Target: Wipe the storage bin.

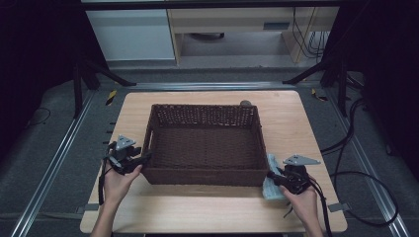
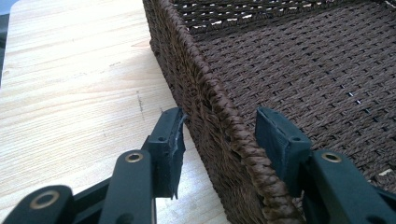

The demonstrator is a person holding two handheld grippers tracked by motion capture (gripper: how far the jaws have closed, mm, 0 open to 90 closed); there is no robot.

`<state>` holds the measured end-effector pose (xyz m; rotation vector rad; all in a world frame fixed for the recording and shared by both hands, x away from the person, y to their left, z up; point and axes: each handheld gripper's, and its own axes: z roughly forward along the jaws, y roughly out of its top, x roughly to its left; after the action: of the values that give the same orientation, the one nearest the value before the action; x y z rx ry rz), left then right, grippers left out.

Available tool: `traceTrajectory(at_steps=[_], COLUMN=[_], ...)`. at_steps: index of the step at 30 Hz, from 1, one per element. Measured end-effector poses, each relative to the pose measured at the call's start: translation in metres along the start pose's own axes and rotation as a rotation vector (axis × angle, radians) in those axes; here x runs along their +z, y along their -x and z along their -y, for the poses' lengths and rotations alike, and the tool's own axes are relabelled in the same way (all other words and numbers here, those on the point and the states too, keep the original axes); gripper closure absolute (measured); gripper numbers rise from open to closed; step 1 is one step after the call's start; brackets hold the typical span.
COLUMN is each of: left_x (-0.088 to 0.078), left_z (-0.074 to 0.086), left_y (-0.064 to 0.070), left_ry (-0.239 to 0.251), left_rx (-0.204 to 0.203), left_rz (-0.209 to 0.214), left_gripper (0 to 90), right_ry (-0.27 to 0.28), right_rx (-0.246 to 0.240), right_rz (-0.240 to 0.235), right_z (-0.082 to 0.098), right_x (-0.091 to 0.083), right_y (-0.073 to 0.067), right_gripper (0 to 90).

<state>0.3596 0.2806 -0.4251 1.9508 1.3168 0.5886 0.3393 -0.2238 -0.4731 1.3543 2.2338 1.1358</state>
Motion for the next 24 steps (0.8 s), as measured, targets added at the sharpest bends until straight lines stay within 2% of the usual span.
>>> traceTrajectory(at_steps=[2,10,14,19,22,24], left_x=[0.000,0.000,0.000,0.000,0.000,0.000], left_z=[0.000,0.001,0.001,0.001,0.001,0.001], left_y=[0.000,0.000,0.000,0.000,0.000,0.000], left_ry=[-0.002,-0.003,-0.005,-0.004,-0.006,-0.006], left_rx=[-0.001,0.001,0.002,0.000,-0.002,-0.001], left_rz=[0.003,0.005,0.007,0.004,0.008,0.008], left_gripper=[50.8,50.2,49.9,50.1,50.1,49.9], right_ry=[-0.022,-0.041,0.027,0.152,0.174,0.168], right_rx=[0.001,0.006,0.002,-0.006,-0.017,-0.012], right_rz=[0.006,0.010,-0.012,-0.035,-0.038,-0.037], right_z=[0.002,0.006,0.005,-0.002,-0.002,0.001], right_x=[0.002,-0.001,-0.019,-0.043,-0.049,-0.049], right_y=[0.001,0.000,-0.006,-0.013,-0.014,-0.013], right_gripper=[71.1,71.2,71.2,71.2,71.3,71.4])
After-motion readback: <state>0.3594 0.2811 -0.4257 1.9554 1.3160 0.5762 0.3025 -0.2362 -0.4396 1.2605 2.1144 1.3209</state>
